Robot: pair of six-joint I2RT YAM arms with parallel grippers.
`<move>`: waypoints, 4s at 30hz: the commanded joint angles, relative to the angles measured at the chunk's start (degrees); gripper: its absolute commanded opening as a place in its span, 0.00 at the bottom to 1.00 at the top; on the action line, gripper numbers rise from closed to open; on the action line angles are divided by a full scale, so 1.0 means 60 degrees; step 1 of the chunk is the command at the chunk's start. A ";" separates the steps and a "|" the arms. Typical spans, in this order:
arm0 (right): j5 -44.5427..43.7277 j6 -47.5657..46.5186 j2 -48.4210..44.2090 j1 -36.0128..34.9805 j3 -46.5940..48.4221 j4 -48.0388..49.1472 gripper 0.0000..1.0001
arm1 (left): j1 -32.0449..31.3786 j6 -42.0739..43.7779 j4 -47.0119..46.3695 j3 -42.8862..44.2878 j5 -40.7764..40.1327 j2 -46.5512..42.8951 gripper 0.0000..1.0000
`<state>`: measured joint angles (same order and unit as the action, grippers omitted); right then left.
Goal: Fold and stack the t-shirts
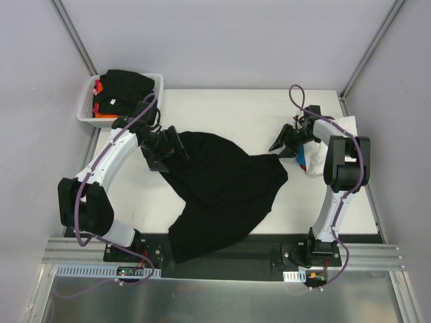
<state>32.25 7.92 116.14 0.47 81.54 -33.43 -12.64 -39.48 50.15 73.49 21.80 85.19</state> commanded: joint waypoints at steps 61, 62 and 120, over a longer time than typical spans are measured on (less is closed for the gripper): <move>-0.2944 0.0233 -0.3962 -0.0577 0.1147 -0.2031 0.01 | -0.0544 0.0077 -0.0257 0.0349 -0.0162 0.1637 0.92; -0.2813 0.0116 -0.3845 -0.0562 0.1118 -0.2103 0.01 | -0.0573 0.0077 -0.0272 0.0334 -0.0206 0.1710 0.92; -0.0894 -0.0092 -0.2907 -0.1791 0.0490 -0.3147 0.02 | -0.0603 0.1981 -0.0741 0.3411 -0.1906 0.6017 0.80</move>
<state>18.76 4.36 99.94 -4.49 88.38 -54.04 -15.84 -28.42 44.64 95.66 9.91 121.08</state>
